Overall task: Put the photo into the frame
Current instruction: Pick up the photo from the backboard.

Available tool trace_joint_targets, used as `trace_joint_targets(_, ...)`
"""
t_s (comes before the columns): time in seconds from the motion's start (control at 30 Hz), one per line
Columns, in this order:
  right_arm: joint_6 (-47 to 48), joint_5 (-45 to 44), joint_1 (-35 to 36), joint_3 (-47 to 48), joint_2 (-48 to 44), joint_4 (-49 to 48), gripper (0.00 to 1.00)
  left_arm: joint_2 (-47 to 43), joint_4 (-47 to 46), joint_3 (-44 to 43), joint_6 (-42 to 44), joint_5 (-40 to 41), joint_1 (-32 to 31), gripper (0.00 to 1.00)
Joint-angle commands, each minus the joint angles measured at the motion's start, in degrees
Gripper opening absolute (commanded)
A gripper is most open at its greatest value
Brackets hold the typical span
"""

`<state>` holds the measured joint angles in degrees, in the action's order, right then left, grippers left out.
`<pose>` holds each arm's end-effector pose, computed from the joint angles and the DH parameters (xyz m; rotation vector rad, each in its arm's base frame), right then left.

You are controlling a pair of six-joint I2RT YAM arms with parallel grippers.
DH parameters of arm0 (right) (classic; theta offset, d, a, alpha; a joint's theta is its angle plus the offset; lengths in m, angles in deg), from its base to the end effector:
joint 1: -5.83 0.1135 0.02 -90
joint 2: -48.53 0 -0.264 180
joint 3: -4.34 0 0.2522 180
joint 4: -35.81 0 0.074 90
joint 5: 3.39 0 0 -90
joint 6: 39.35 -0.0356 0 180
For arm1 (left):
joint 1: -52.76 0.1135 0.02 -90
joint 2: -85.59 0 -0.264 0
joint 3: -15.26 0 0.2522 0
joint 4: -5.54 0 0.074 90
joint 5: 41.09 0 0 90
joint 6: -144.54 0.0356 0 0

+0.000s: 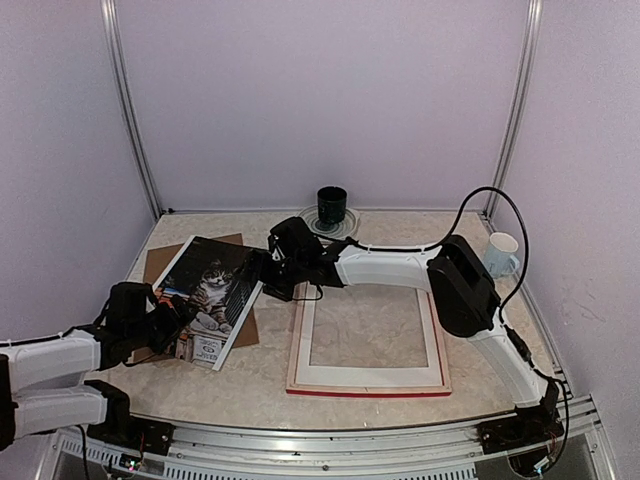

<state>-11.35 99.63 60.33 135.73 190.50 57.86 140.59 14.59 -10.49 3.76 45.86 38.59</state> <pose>0.3230 0.4666 0.1712 0.0077 2.4863 1.3035 0.1688 -0.0446 0.1386 -0.7017 2.2166 -0.6570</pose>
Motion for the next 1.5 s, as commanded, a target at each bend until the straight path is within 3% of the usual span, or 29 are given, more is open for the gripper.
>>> trace_joint_targets(0.0,-4.00,-0.33,-1.04,2.72,2.09,-0.48,0.92,-1.64,-1.30,1.10,0.60,-0.58,0.33,0.99)
trace_joint_targets(0.6,-12.52,1.49,-2.82,8.92,8.67,-1.31,0.88,3.30,-5.59,2.50,3.68,-2.47,-0.74,0.99)
trace_joint_targets(0.97,-14.78,2.07,-3.34,9.57,10.54,-1.59,0.87,1.23,-2.76,3.99,2.59,1.57,-7.82,0.99)
trace_joint_targets(1.47,-17.00,3.24,-3.34,12.01,13.61,-3.15,0.86,-1.46,-1.99,6.80,0.20,2.87,-12.83,0.99)
